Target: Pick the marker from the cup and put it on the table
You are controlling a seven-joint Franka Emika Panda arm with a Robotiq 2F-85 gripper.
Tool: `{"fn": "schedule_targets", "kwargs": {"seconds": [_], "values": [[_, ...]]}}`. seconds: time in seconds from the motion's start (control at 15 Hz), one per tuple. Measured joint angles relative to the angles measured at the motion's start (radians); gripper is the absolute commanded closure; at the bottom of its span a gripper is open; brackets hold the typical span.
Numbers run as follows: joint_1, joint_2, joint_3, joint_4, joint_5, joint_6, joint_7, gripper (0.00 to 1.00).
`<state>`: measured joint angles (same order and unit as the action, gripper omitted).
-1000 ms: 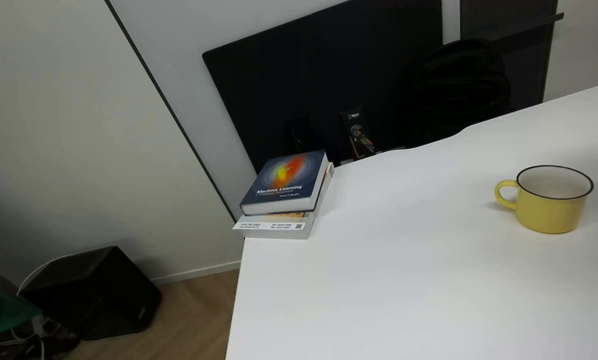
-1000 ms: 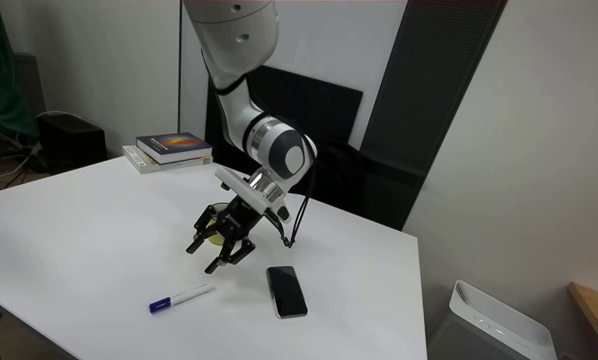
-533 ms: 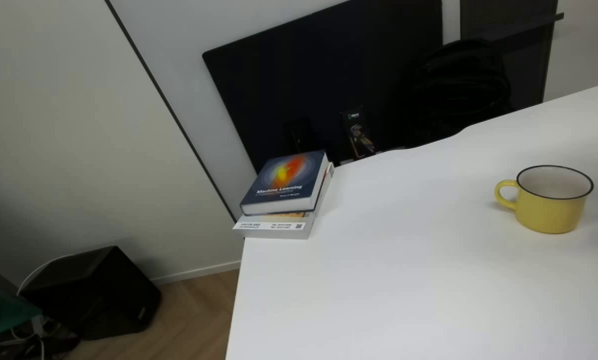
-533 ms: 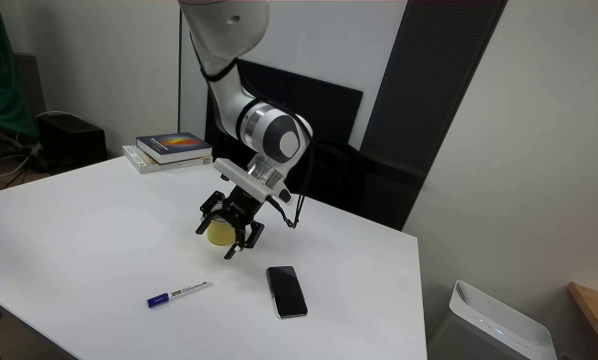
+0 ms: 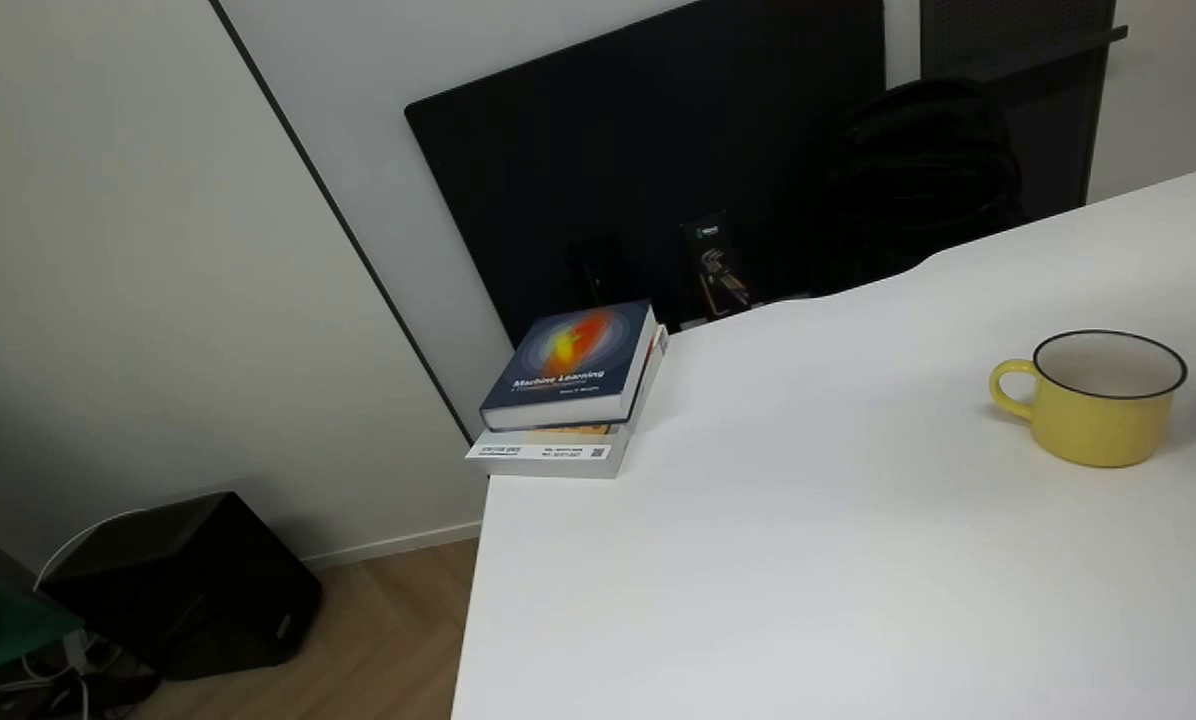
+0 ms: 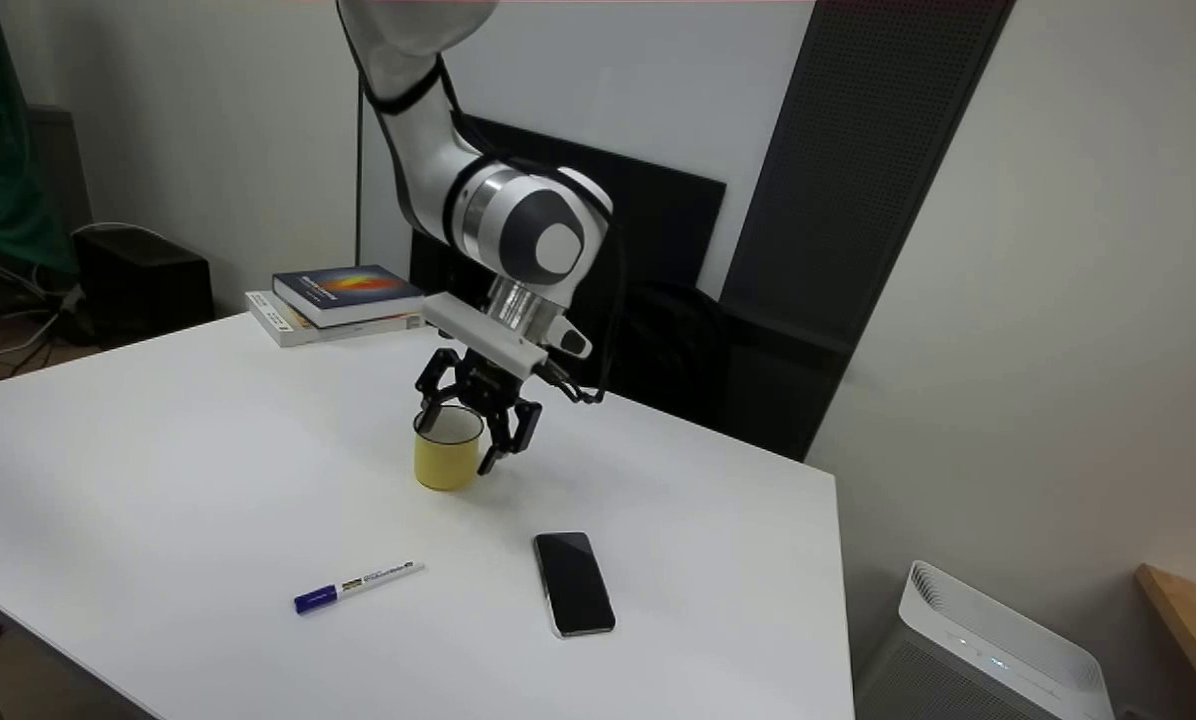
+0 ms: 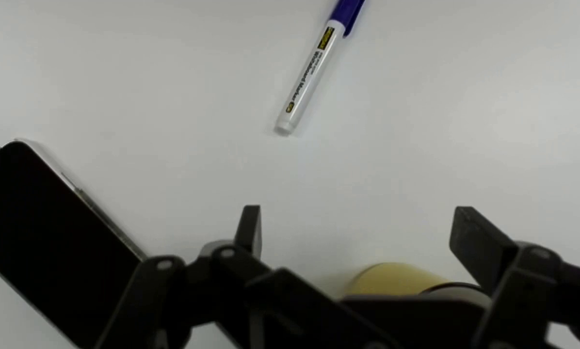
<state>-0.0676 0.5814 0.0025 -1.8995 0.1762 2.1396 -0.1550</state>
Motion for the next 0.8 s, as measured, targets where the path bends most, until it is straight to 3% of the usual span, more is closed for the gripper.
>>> {"fn": "schedule_targets", "kwargs": {"seconds": [0.53, 0.8], "values": [[-0.014, -0.098, 0.032, -0.158, 0.003, 0.276, -0.092, 0.0], [-0.022, -0.113, 0.043, -0.187, 0.001, 0.317, -0.108, 0.0]]}}
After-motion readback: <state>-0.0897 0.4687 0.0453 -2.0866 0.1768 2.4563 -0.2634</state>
